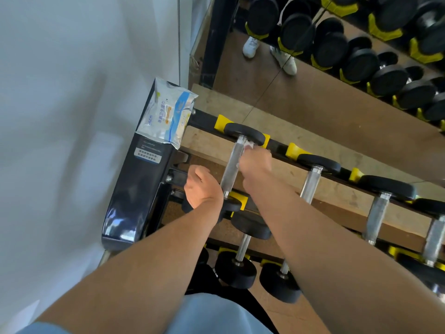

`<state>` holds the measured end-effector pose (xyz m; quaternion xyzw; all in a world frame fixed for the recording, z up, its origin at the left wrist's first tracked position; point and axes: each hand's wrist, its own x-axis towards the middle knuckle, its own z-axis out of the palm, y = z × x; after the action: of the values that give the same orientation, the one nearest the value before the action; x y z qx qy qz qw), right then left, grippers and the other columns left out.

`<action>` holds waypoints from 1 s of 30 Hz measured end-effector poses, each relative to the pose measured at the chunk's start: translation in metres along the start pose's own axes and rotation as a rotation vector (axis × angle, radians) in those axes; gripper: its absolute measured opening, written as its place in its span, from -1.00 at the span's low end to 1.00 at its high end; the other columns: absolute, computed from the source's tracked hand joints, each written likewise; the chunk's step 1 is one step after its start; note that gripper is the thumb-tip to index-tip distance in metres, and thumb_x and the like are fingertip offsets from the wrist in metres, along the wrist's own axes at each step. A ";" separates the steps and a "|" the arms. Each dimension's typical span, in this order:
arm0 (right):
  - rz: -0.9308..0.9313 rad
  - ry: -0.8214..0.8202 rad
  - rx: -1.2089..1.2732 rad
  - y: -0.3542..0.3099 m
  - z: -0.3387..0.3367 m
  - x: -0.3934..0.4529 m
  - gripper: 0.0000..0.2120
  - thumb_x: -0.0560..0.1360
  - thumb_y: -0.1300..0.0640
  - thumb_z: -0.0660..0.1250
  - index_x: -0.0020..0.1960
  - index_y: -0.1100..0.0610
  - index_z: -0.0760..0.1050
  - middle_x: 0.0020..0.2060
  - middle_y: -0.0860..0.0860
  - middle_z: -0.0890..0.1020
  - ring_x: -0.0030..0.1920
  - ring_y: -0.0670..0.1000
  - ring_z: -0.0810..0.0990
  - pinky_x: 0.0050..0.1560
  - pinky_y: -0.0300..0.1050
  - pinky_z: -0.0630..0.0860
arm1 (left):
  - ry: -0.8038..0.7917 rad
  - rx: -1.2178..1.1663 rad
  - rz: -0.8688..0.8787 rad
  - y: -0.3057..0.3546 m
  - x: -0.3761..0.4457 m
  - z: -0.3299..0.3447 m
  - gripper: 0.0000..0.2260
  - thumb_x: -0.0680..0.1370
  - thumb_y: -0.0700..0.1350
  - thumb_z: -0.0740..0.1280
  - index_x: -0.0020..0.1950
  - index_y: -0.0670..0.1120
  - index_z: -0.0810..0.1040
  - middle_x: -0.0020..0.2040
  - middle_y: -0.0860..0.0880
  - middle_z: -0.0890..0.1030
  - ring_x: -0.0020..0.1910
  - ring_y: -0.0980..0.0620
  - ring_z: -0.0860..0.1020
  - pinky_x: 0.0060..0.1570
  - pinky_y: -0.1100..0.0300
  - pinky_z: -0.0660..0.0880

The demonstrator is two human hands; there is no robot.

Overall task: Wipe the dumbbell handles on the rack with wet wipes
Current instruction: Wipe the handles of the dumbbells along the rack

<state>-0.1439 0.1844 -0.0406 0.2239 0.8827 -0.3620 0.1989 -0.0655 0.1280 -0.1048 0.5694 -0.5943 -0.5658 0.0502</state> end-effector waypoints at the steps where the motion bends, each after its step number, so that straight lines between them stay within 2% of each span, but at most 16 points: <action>1: -0.028 0.057 0.029 0.002 0.009 -0.001 -0.70 0.66 0.13 0.18 0.36 0.17 0.43 0.17 0.12 0.59 0.19 0.13 0.57 -0.08 -0.12 0.37 | 0.003 0.001 -0.002 0.000 0.000 0.000 -0.67 0.62 -0.10 0.02 -0.04 -0.09 0.58 -0.24 -0.02 0.53 -0.28 0.09 0.44 -0.29 0.13 0.28; 4: -0.336 0.089 -0.287 0.031 0.014 -0.031 -0.68 0.67 0.21 0.09 0.40 0.05 0.34 -0.01 0.07 0.63 -0.03 0.09 0.62 -0.18 -0.03 0.49 | -0.003 0.010 0.007 0.000 0.000 -0.001 -0.66 0.62 -0.11 0.01 -0.04 -0.10 0.59 -0.21 -0.03 0.54 -0.28 0.11 0.44 -0.26 0.13 0.28; 5: -0.455 0.056 -0.394 0.047 0.011 -0.037 -0.66 0.67 0.23 0.08 0.41 0.01 0.30 0.05 0.04 0.63 0.03 0.07 0.64 -0.14 -0.03 0.54 | -0.010 0.013 0.013 -0.001 0.000 -0.001 -0.66 0.62 -0.11 0.01 -0.04 -0.10 0.58 -0.20 -0.03 0.55 -0.27 0.11 0.45 -0.28 0.14 0.28; 6: -0.522 -0.001 -0.440 0.057 0.007 -0.038 -0.60 0.67 0.24 0.06 0.47 -0.01 0.26 0.23 0.00 0.60 0.21 0.03 0.60 0.03 -0.03 0.57 | -0.015 0.017 0.015 -0.001 0.000 -0.001 -0.66 0.62 -0.11 0.01 -0.03 -0.10 0.58 -0.20 -0.03 0.55 -0.28 0.12 0.44 -0.30 0.15 0.28; 8: -0.566 -0.074 -0.468 0.067 0.000 -0.033 -0.48 0.68 0.29 0.04 0.58 -0.03 0.16 0.54 -0.10 0.29 0.51 -0.10 0.24 0.45 -0.06 0.33 | -0.017 0.025 0.020 -0.001 0.000 -0.001 -0.66 0.63 -0.11 0.01 -0.02 -0.11 0.58 -0.20 -0.03 0.54 -0.28 0.13 0.44 -0.34 0.17 0.27; 9: -0.607 -0.066 -0.471 0.065 -0.002 -0.028 -0.46 0.67 0.31 0.05 0.59 -0.04 0.14 0.56 -0.12 0.20 0.54 -0.15 0.10 0.52 -0.08 0.21 | -0.017 0.027 0.025 -0.001 0.000 -0.001 -0.66 0.63 -0.11 0.01 -0.02 -0.10 0.58 -0.20 -0.02 0.54 -0.27 0.11 0.45 -0.34 0.17 0.27; 11: -0.725 -0.038 -0.466 0.059 0.000 -0.019 -0.49 0.67 0.32 0.07 0.54 -0.06 0.23 0.57 -0.11 0.20 0.56 -0.14 0.05 0.50 -0.12 0.17 | -0.017 0.029 0.028 0.001 -0.001 -0.001 -0.65 0.63 -0.11 0.01 -0.02 -0.10 0.59 -0.19 -0.03 0.55 -0.27 0.07 0.46 -0.29 0.15 0.28; 14: -0.837 -0.104 -0.676 0.052 0.006 -0.006 -0.53 0.60 0.34 0.20 0.45 0.02 0.32 0.58 0.03 0.19 0.59 0.01 0.09 0.45 -0.02 0.33 | -0.009 0.016 0.007 0.002 0.000 -0.001 -0.65 0.61 -0.09 0.01 -0.05 -0.08 0.59 -0.22 -0.02 0.55 -0.26 0.06 0.47 -0.26 0.12 0.29; 17: -0.948 -0.333 -0.896 0.060 -0.004 -0.014 -0.52 0.61 0.27 0.25 0.49 0.00 0.34 0.58 0.03 0.19 0.58 0.04 0.10 0.54 0.05 0.19 | -0.008 -0.023 -0.006 0.002 -0.001 -0.001 -0.67 0.60 -0.09 0.03 -0.08 -0.09 0.58 -0.24 -0.03 0.55 -0.27 0.02 0.47 -0.34 0.13 0.29; 20: -0.850 -0.514 -0.851 0.064 -0.023 -0.029 -0.64 0.68 0.15 0.15 0.42 -0.10 0.40 0.43 -0.04 0.46 0.38 0.03 0.48 0.34 0.03 0.46 | -0.005 -0.062 -0.005 0.001 -0.002 -0.002 -0.68 0.62 -0.11 0.04 -0.06 -0.12 0.57 -0.26 -0.01 0.52 -0.28 0.07 0.44 -0.36 0.20 0.27; 22: -0.723 -0.368 -0.597 0.047 -0.027 -0.031 -0.68 0.70 0.09 0.06 0.37 -0.10 0.44 0.22 -0.02 0.62 0.10 0.02 0.64 0.09 -0.01 0.58 | -0.011 -0.072 -0.002 0.001 -0.003 -0.002 -0.68 0.64 -0.11 0.04 -0.05 -0.13 0.57 -0.27 0.03 0.49 -0.28 0.12 0.42 -0.36 0.22 0.25; 23: -0.735 -0.217 -0.446 0.036 -0.026 -0.027 -0.68 0.70 0.10 0.06 0.37 -0.08 0.46 0.20 -0.02 0.64 0.10 0.03 0.64 0.10 0.00 0.58 | -0.006 -0.079 -0.010 0.001 -0.003 -0.002 -0.68 0.64 -0.11 0.04 -0.05 -0.13 0.57 -0.27 0.03 0.49 -0.28 0.14 0.41 -0.36 0.22 0.24; 25: -0.949 0.012 -0.391 0.019 -0.022 -0.011 -0.66 0.64 0.26 0.18 0.34 0.02 0.51 0.26 0.02 0.62 0.30 0.07 0.56 0.35 -0.02 0.44 | 0.005 -0.091 -0.021 0.001 -0.002 -0.002 -0.69 0.63 -0.11 0.04 -0.06 -0.12 0.57 -0.27 0.04 0.49 -0.28 0.14 0.41 -0.36 0.22 0.24; 26: -1.063 0.046 -0.559 0.014 -0.018 -0.003 -0.61 0.58 0.35 0.23 0.34 0.06 0.51 0.32 0.05 0.58 0.40 0.08 0.47 0.46 -0.06 0.27 | 0.006 -0.093 -0.022 0.002 -0.002 -0.002 -0.69 0.62 -0.11 0.04 -0.06 -0.11 0.58 -0.27 0.03 0.49 -0.28 0.13 0.41 -0.36 0.21 0.25; 28: -1.202 -0.105 -0.986 0.019 -0.014 0.015 -0.54 0.54 0.36 0.21 0.40 0.09 0.45 0.45 0.09 0.44 0.56 0.05 0.21 0.54 -0.09 -0.10 | 0.011 -0.108 -0.019 0.003 -0.004 -0.003 -0.69 0.62 -0.11 0.05 -0.07 -0.11 0.57 -0.28 0.03 0.49 -0.29 0.12 0.41 -0.36 0.21 0.26; 30: -1.172 -0.234 -1.114 0.037 -0.016 0.018 -0.51 0.57 0.32 0.18 0.48 0.10 0.37 0.53 0.08 0.31 0.59 0.02 0.10 0.55 -0.09 -0.12 | 0.019 -0.118 -0.016 0.002 -0.005 -0.002 -0.70 0.63 -0.11 0.05 -0.06 -0.12 0.57 -0.28 0.02 0.49 -0.29 0.11 0.41 -0.36 0.21 0.25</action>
<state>-0.1421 0.2240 -0.0595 -0.4452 0.8804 0.0637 0.1504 -0.0638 0.1296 -0.0997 0.5754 -0.5548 -0.5949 0.0846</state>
